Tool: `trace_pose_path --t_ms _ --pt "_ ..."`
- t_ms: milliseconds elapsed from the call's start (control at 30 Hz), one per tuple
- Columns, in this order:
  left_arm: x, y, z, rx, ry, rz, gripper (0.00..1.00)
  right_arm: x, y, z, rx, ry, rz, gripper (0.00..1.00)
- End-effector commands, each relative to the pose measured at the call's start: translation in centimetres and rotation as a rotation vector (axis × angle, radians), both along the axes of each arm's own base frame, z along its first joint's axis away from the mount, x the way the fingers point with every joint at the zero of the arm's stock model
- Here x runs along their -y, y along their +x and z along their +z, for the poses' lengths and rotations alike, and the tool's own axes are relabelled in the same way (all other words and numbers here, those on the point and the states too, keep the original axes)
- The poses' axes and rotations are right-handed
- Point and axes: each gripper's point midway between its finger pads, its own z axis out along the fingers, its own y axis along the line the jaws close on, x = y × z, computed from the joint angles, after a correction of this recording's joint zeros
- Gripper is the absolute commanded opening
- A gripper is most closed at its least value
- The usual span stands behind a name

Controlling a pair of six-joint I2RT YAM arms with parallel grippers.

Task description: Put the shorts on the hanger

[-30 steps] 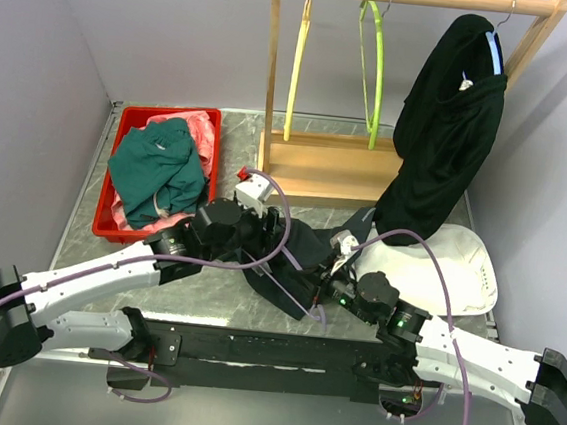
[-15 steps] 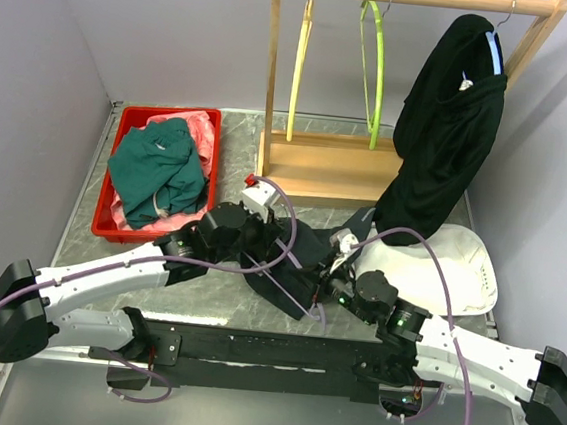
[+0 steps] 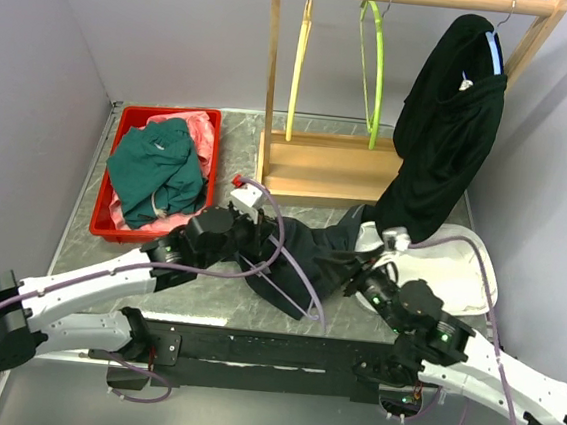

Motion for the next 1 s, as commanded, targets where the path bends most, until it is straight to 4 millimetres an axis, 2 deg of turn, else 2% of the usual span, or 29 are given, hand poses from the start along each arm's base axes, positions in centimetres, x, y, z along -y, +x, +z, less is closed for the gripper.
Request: trace_pose_path --t_ms 0,167,300,333,367,400,467,500,600,633,800,967 --pt "-0.4 -0.8 2.5 0.045 -0.093 -0.013 0.01 2.9 0.5 -1.9 -0.12 -0.003 -0.139 0.62" --pt "-1.3 -1.9 3.5 0.082 -0.147 -0.04 0.01 0.3 -1.0 -6.7 -0.214 -0.081 -0.013 0.5" --pt "-2.0 -2.3 3.7 0.092 -0.168 -0.035 0.01 -1.4 -1.6 -10.5 -0.271 -0.169 0.059 0.49" --pt "-2.0 -2.4 3.6 0.091 -0.169 -0.035 0.01 -2.0 -1.7 -10.8 -0.272 -0.171 0.08 0.49" --pt "-2.0 -2.5 3.7 0.094 -0.172 -0.04 0.01 -2.3 -1.9 -11.4 -0.286 -0.188 0.092 0.49" --pt "-2.1 -2.5 3.9 0.096 -0.179 -0.04 0.01 -2.5 -2.0 -12.9 -0.317 -0.236 0.1 0.5" --pt "-2.0 -2.8 4.3 0.106 -0.191 -0.054 0.01 -3.0 -2.0 -13.9 -0.332 -0.265 0.102 0.52" --pt "-2.0 -2.8 4.3 0.104 -0.197 -0.055 0.01 -3.0 -1.9 -15.3 -0.351 -0.307 0.087 0.53" --pt "-2.2 -2.8 4.4 0.104 -0.198 -0.05 0.01 -3.6 -2.2 -16.8 -0.365 -0.353 0.086 0.59" --pt "-2.2 -2.8 4.6 0.106 -0.202 -0.048 0.01 -3.8 -2.0 -16.7 -0.357 -0.354 0.075 0.62" --pt "-2.4 -2.8 5.1 0.104 -0.218 -0.036 0.01 -4.3 -2.2 -18.1 -0.365 -0.431 0.056 0.66" --pt "-2.7 -2.7 5.5 0.106 -0.225 -0.021 0.01 -4.4 -2.1 -18.7 -0.364 -0.502 0.023 0.69"
